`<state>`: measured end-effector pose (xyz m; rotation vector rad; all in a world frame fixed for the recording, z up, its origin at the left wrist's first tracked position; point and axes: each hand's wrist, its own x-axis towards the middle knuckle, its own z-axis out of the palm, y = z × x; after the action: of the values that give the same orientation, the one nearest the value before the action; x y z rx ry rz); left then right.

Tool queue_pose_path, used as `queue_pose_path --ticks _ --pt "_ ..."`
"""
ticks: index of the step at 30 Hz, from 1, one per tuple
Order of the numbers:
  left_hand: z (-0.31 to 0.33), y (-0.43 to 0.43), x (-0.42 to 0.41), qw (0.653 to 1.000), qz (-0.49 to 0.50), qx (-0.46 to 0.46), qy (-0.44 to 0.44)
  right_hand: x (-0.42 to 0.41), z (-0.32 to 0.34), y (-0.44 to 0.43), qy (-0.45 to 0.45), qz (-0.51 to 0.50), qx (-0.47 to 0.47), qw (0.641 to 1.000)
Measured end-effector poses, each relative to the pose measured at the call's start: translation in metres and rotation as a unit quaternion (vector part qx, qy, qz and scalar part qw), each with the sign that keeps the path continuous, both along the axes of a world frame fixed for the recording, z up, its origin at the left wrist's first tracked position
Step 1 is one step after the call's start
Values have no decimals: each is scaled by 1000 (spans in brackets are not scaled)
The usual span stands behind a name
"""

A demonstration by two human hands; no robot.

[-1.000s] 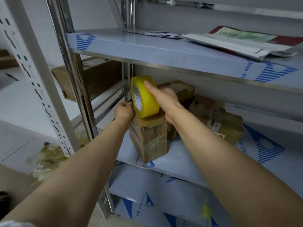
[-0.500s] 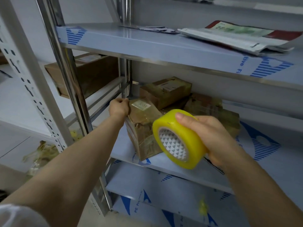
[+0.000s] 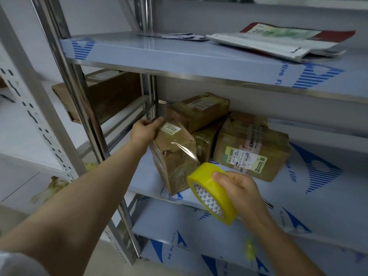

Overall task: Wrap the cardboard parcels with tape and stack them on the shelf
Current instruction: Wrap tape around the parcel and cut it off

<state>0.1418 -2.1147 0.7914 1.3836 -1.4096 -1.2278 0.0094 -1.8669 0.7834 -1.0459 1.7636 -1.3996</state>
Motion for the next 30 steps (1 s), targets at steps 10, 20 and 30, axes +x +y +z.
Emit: queue_pose_path --ticks 10,20,30 --pt "30 7 -29 801 -101 -215 -549 20 -59 -25 0 -41 -1 999" --pt "23 -5 -39 803 -115 -246 -531 17 -76 -46 14 -33 -13 999" --pt "37 29 -42 760 -183 -200 -591 12 -72 -57 -25 -48 4 999"
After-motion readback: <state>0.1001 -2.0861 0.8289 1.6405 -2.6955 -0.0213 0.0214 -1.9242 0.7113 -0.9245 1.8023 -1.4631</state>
